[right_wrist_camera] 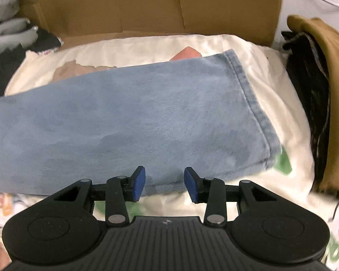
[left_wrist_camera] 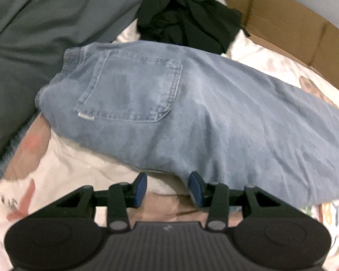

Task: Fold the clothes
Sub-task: 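Pinch the leg hems with the right tool while the left tool withdraws open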

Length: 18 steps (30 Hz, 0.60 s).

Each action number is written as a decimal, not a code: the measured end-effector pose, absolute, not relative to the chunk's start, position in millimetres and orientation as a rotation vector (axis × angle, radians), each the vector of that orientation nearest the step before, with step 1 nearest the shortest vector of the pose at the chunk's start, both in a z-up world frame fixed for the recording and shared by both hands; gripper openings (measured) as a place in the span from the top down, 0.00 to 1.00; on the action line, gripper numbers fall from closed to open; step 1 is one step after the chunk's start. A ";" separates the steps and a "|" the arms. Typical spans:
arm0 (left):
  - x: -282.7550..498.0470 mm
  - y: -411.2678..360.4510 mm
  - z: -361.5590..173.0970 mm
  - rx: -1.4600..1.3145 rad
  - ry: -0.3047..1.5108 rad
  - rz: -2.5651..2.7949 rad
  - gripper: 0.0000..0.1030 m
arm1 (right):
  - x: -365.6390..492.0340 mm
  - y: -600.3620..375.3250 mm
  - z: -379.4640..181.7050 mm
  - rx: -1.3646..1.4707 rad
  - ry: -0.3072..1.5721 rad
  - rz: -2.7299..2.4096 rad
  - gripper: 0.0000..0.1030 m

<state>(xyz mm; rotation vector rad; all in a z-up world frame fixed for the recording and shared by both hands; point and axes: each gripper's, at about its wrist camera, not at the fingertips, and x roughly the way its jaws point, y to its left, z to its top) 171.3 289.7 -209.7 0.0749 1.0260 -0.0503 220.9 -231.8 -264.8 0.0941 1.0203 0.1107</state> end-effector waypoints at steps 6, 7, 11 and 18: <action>174.8 317.1 -172.7 0.130 0.985 -0.062 0.50 | 208.4 -264.2 -273.7 0.370 1.006 0.003 0.56; 173.0 319.7 -169.5 0.144 0.978 -0.060 0.50 | 206.2 -271.8 -276.9 0.427 0.992 -0.015 0.56; 162.5 326.2 -176.2 0.139 0.985 -0.041 0.50 | 202.3 -293.8 -289.7 0.626 0.933 -0.069 0.56; 153.3 305.2 -209.5 0.106 1.000 -0.081 0.50 | 207.6 -303.5 -310.1 0.767 0.900 -0.112 0.57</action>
